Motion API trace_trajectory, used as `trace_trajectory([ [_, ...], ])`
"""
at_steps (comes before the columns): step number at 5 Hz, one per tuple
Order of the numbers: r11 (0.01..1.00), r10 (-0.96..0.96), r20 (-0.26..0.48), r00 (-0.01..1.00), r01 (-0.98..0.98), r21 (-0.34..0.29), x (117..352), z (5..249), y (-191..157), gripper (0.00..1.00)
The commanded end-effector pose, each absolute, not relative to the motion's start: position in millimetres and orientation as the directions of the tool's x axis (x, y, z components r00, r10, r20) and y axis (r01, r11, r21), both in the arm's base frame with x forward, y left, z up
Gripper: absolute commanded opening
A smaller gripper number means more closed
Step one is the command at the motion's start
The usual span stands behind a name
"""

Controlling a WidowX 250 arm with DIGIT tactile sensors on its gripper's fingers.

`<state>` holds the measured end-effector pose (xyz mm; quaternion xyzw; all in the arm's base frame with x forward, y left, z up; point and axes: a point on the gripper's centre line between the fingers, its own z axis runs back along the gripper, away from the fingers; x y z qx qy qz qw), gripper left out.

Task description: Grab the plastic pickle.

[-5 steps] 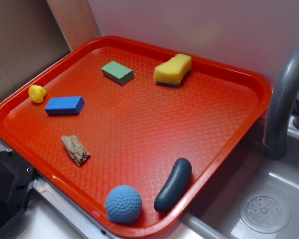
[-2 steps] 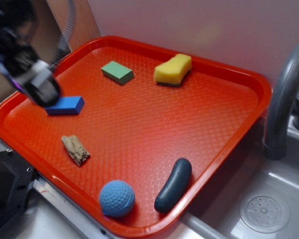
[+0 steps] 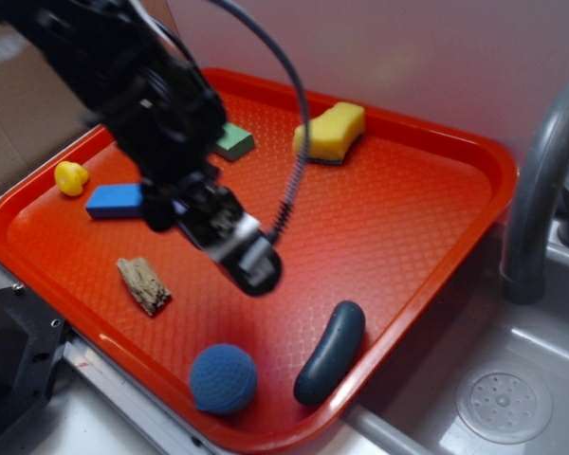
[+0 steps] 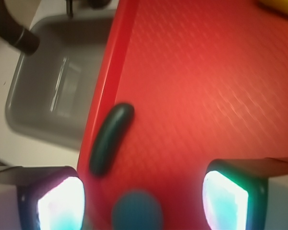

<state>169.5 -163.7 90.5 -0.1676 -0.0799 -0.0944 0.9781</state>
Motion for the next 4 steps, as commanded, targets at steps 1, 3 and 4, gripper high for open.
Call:
trace_trajectory([
  [1, 0.946, -0.204, 0.137, 0.969, 0.231, -0.227, 186.2, 74.4, -190.8, 1.0],
  [3, 0.924, -0.212, 0.02, 0.977, 0.207, -0.321, 178.5, 56.4, -217.3, 1.0],
  [4, 0.936, -0.272, -0.01, 0.962, 0.262, -0.234, 178.9, 46.4, -225.3, 1.0],
])
